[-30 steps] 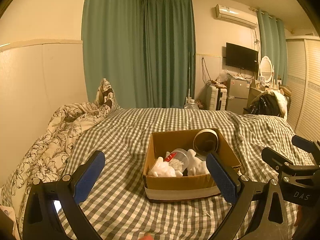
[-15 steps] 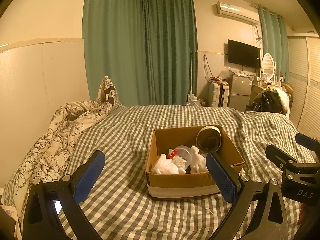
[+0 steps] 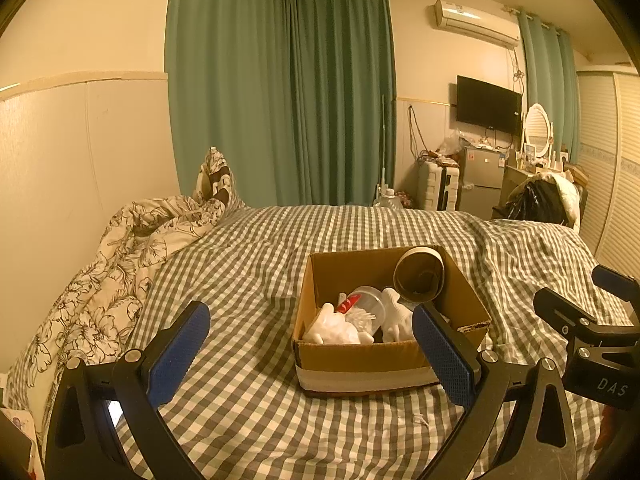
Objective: Organize objects
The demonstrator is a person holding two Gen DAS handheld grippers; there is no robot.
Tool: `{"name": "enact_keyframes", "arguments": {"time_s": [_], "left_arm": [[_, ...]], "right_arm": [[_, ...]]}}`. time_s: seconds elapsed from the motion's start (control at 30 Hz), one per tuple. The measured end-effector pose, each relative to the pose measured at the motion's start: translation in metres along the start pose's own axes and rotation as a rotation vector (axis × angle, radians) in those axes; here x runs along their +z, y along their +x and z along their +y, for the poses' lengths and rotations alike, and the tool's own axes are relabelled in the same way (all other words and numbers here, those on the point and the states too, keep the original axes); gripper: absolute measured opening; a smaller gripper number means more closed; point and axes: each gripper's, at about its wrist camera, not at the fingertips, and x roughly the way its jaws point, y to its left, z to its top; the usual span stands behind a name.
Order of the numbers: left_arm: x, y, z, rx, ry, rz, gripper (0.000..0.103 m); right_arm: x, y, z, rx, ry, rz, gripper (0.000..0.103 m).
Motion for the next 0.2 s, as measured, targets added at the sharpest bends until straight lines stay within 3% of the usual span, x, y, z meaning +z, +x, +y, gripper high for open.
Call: {"name": "enact_keyframes", "arguments": {"time_s": [0.2], "left_arm": [[-0.0014,0.0003,-0.0006,-0.002,0.003,0.002,0.103]], "right_arm": [[-0.0005,0.0003,0.0001,0.000,0.000,0.002,0.103]]}}
